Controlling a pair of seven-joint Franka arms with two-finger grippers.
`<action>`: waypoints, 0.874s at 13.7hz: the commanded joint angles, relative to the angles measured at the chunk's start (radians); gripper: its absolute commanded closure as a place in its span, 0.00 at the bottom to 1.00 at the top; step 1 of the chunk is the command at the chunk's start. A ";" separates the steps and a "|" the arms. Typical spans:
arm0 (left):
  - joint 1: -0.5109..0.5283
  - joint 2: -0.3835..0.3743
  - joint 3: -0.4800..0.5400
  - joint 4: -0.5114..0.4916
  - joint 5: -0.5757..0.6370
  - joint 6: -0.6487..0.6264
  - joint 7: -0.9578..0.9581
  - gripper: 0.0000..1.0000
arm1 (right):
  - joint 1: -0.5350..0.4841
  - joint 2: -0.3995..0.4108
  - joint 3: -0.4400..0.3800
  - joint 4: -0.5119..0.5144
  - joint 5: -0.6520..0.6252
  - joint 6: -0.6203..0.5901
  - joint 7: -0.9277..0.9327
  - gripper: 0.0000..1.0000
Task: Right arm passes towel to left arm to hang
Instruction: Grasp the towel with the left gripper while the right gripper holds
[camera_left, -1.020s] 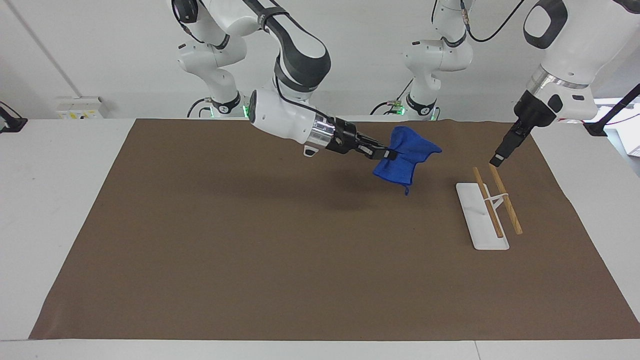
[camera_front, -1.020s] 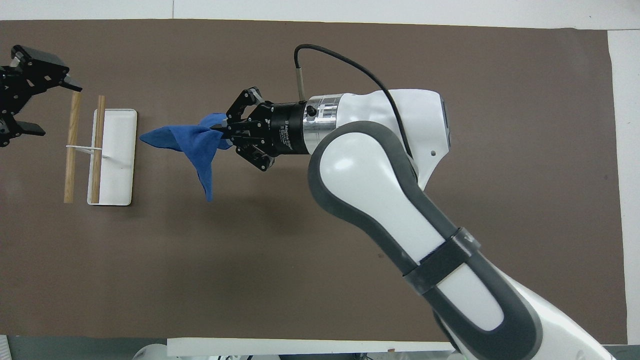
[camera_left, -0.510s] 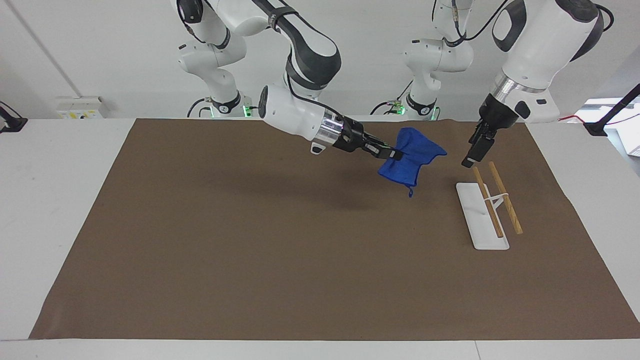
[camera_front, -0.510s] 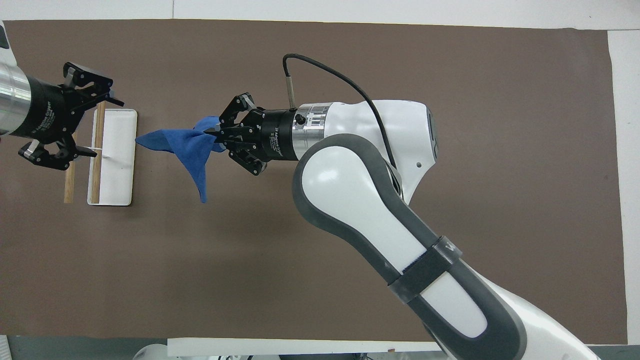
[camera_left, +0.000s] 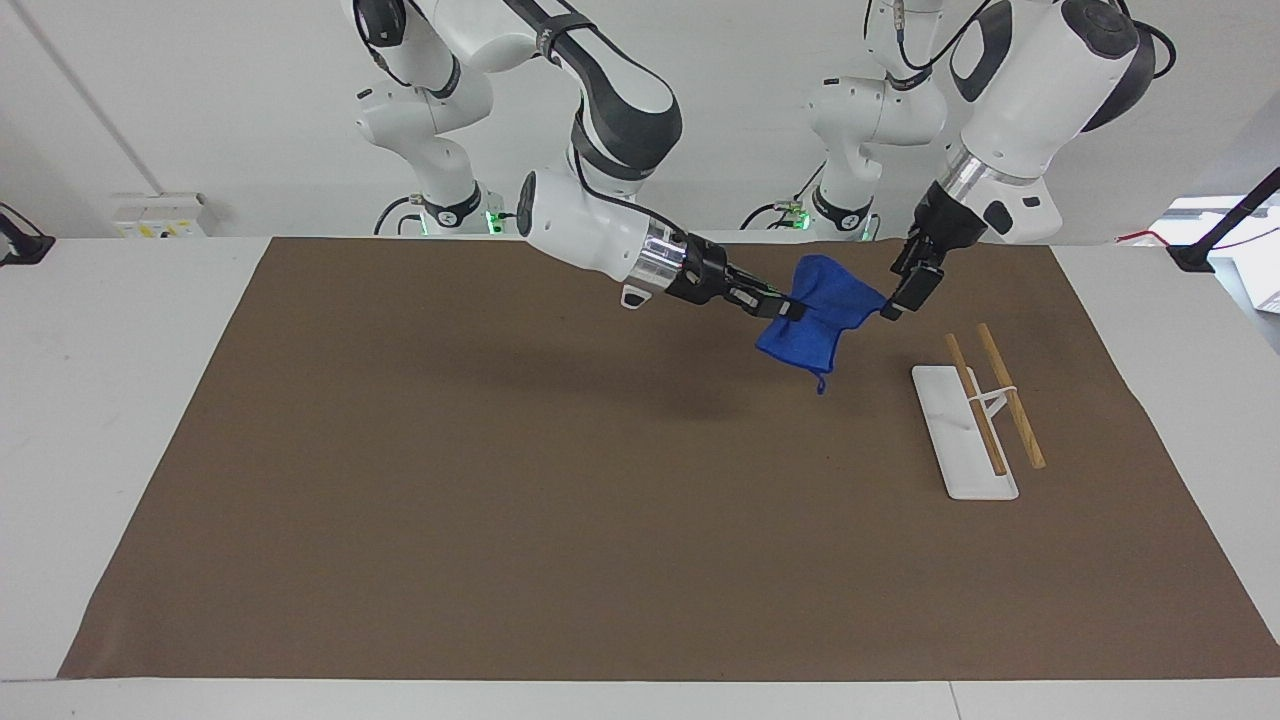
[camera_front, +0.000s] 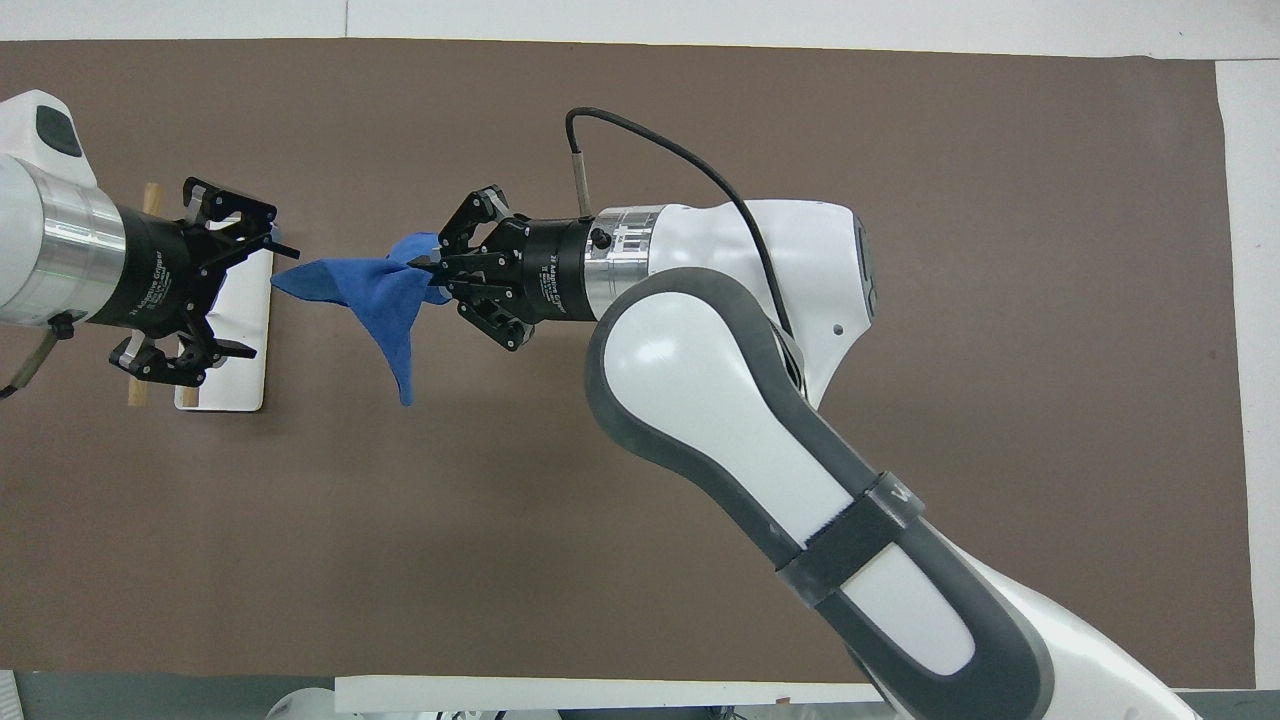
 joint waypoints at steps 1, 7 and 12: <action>-0.019 -0.039 0.010 -0.062 -0.023 0.060 -0.035 0.39 | -0.008 -0.007 0.007 -0.012 0.020 0.007 0.009 1.00; -0.039 -0.048 0.010 -0.076 -0.021 0.092 -0.008 1.00 | -0.008 -0.009 0.007 -0.016 0.020 0.007 0.010 1.00; 0.030 -0.027 0.021 -0.022 0.121 0.011 0.435 1.00 | -0.005 -0.010 0.004 -0.016 -0.011 0.006 -0.007 0.04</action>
